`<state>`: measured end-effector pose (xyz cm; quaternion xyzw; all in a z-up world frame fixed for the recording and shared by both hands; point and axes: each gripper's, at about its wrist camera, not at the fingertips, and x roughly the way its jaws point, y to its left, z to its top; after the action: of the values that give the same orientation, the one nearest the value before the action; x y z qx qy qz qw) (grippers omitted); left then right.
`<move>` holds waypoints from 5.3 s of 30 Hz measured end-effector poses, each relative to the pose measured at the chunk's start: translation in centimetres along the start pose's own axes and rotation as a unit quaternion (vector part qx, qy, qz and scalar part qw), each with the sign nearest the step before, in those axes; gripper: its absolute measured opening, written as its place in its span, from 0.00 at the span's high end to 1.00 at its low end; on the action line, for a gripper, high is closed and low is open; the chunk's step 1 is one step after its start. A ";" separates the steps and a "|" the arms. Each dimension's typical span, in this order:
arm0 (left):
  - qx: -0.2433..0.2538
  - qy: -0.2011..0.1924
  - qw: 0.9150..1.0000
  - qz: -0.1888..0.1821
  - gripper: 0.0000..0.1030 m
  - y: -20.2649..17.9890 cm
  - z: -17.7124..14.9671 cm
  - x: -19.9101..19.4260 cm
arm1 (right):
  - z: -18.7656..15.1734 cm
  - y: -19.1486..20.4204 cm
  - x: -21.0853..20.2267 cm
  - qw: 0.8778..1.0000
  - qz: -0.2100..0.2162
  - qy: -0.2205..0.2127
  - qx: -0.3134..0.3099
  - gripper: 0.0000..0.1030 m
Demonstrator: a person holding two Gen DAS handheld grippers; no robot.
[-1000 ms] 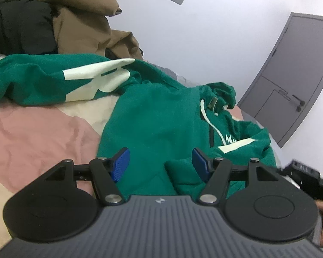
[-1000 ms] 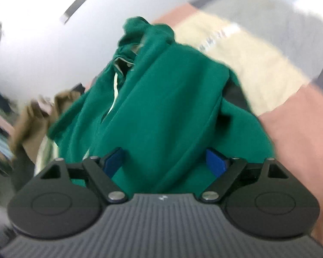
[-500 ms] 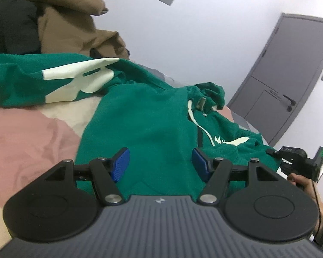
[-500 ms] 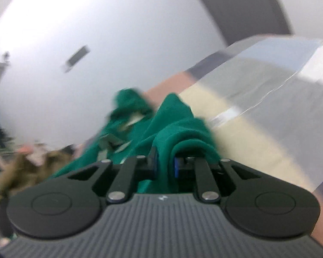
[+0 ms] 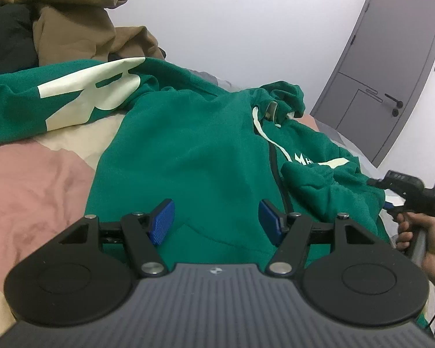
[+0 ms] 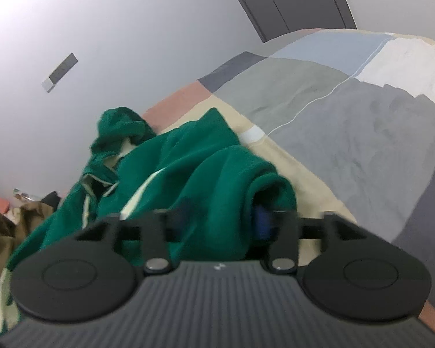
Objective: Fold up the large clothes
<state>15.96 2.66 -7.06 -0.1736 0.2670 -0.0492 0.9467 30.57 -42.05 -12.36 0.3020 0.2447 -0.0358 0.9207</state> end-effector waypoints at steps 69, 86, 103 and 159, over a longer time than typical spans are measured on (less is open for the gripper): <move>-0.018 0.016 1.000 0.011 0.33 0.3 -0.2 -0.3 | -12.3 14.9 -14.3 0.936 0.253 0.068 -0.236 0.36; -0.115 -0.041 0.989 0.086 0.33 5.1 1.1 -2.3 | -16.0 14.1 -8.5 0.936 0.155 0.124 -0.289 0.60; -0.298 -0.079 0.932 0.190 0.32 17.2 3.1 -3.2 | -15.3 14.2 -8.9 0.941 0.156 0.113 -0.277 0.53; -0.205 -0.096 0.971 0.076 0.91 -12.0 15.3 -8.9 | -9.2 9.8 -12.2 0.966 0.204 0.055 -0.152 0.26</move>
<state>16.31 -2.28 13.77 -0.3472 0.1914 0.0956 0.9131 17.99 -29.81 -7.71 0.2035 0.2304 0.2070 0.9288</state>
